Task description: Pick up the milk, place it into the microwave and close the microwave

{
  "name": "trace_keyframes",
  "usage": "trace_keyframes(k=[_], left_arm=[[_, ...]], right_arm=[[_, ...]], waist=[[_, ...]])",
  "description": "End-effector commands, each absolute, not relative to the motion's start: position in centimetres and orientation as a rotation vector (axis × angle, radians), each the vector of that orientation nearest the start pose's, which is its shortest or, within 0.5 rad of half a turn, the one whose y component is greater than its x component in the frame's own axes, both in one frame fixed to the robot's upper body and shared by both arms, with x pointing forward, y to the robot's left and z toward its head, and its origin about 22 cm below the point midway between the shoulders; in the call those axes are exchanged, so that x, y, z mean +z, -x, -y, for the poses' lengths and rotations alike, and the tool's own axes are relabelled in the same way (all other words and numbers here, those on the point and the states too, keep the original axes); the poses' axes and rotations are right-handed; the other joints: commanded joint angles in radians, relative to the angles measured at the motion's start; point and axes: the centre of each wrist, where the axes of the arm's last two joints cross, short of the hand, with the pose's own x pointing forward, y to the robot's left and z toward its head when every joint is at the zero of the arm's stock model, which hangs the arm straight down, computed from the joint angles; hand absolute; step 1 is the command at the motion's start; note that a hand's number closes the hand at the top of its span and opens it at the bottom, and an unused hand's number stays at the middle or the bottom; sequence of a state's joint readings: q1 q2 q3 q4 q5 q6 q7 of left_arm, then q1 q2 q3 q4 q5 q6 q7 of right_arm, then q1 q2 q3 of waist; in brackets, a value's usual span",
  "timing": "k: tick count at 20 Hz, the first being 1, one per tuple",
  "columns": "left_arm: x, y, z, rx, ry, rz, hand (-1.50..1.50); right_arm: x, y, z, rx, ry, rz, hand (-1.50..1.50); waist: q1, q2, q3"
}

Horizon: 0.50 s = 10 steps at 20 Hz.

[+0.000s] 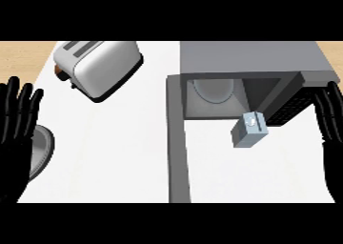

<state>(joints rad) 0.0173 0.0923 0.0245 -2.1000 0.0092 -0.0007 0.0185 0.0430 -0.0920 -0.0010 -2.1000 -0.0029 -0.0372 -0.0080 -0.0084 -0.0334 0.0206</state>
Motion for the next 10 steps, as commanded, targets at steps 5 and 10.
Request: trace_keyframes(k=[5, 10], left_arm=[[12.5, -20.5, -22.6, -0.100, -0.069, 2.134, -1.50], [11.4, -17.8, -23.1, 0.156, -0.035, 1.981, -1.50]], right_arm=[[12.9, -21.5, 27.0, 0.205, -0.217, 2.080, -1.50], [13.9, -19.4, 27.8, 0.363, -0.377, 2.030, -1.50]], waist=[[0.010, 0.034, -0.020], [0.008, 0.030, -0.020]])
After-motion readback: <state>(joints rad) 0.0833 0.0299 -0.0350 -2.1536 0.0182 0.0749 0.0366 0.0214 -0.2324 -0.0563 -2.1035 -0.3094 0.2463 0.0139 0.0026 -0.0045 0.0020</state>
